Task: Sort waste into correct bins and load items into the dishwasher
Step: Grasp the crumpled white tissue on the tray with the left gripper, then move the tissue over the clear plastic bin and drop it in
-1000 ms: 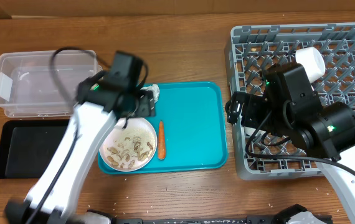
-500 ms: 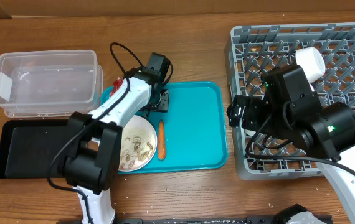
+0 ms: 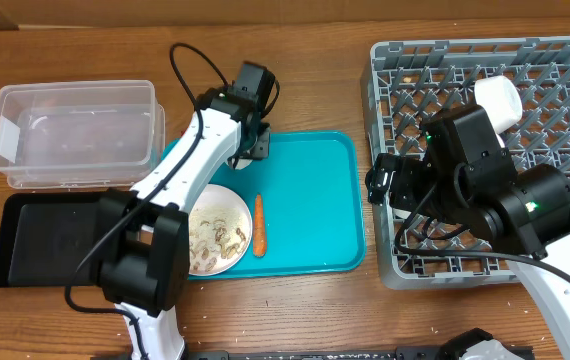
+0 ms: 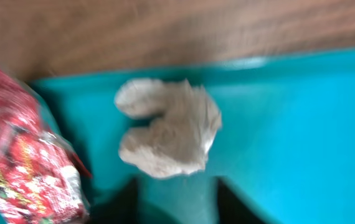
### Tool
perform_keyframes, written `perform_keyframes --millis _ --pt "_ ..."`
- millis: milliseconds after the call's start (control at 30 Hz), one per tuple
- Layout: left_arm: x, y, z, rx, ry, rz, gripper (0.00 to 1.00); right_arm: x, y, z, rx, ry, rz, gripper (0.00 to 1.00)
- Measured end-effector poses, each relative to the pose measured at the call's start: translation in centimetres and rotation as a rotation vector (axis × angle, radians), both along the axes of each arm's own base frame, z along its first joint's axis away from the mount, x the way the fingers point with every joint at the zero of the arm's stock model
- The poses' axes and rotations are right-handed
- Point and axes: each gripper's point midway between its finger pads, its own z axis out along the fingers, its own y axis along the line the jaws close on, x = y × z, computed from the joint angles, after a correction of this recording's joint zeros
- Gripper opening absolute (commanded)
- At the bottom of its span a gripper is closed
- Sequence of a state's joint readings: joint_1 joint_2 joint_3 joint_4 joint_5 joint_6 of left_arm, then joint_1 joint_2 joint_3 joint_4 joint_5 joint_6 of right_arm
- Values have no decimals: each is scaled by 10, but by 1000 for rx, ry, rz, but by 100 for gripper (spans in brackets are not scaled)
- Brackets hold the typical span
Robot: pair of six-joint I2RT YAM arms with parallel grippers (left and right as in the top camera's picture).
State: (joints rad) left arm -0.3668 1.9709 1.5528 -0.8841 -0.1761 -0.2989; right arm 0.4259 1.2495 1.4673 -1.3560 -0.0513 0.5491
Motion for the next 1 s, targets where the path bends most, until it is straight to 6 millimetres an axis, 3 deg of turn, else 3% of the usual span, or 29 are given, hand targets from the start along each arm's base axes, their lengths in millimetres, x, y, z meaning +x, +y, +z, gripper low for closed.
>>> perform_keyframes --millis 133,233,333,367,400,433,500,667,800,900,1000 --pt "16 3 9 1 -69 16 80 0 0 0 -1 2 0 100" --pt "26 8 5 5 -90 31 73 -1 0 -1 -2 5 -1 100" --pt "25 11 -15 20 -48 34 56 -1 -1 -1 -3 5 0 100" --pt "23 11 -24 24 -25 29 47 -1 -1 -1 -3 6 0 100" --pt "21 10 -31 24 -2 21 27 -2 -1 -1 -4 8 -1 100" --pt "16 8 -45 20 40 7 19 -2 -1 -1 -4 8 -1 100" --pt "11 5 -54 10 71 1 4 -3 -1 -2 -6 14 -1 100" --pt "1 5 -48 10 126 -13 4 -4 -2 -2 -10 20 -1 100" --pt "2 11 -9 10 119 1 4 -5 -2 -3 -10 21 -1 100" --pt "16 24 49 8 -2 36 4 -4 -2 -3 -10 21 -1 100" --pt "26 57 119 17 -175 111 4 -4 -3 -3 -12 20 -2 100"
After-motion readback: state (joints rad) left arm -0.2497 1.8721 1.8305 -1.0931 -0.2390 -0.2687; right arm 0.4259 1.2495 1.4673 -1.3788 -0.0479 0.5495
